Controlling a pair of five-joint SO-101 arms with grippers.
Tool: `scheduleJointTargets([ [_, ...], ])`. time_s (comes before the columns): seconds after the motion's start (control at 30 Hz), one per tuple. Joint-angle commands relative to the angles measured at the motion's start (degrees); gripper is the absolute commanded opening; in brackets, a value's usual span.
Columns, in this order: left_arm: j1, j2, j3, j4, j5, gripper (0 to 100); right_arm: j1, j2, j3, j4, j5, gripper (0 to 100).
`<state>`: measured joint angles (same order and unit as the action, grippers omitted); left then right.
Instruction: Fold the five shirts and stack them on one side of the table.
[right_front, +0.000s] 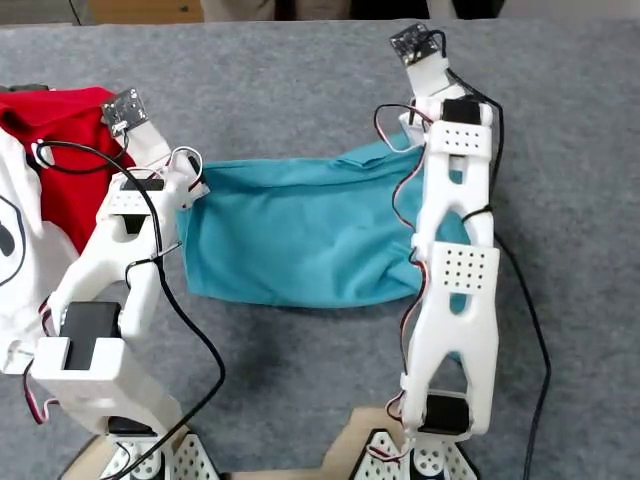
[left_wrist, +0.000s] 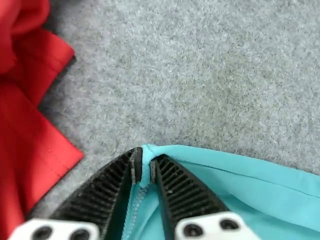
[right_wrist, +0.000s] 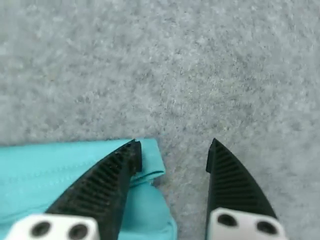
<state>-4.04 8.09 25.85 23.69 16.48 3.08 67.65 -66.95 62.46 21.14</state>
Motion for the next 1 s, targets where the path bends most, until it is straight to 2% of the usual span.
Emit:
scheduleJointTargets([
  [0.0, 0.3, -0.5, -2.1, -0.4, 0.5, 2, 0.5, -0.2, -2.9, 0.6, -2.6, 22.1],
  [0.33, 0.3, -0.5, -2.1, -0.4, 0.5, 2, -3.8, -0.1, -2.9, 9.5, -2.7, 22.1],
  [0.73, 0.3, -0.5, -2.1, -0.4, 0.5, 2, -4.2, 0.0, -2.9, 9.4, -2.7, 21.2],
  [0.97, 0.3, -0.5, -2.1, -0.4, 0.5, 2, -4.1, 0.0, -2.9, 7.8, -2.7, 0.2],
])
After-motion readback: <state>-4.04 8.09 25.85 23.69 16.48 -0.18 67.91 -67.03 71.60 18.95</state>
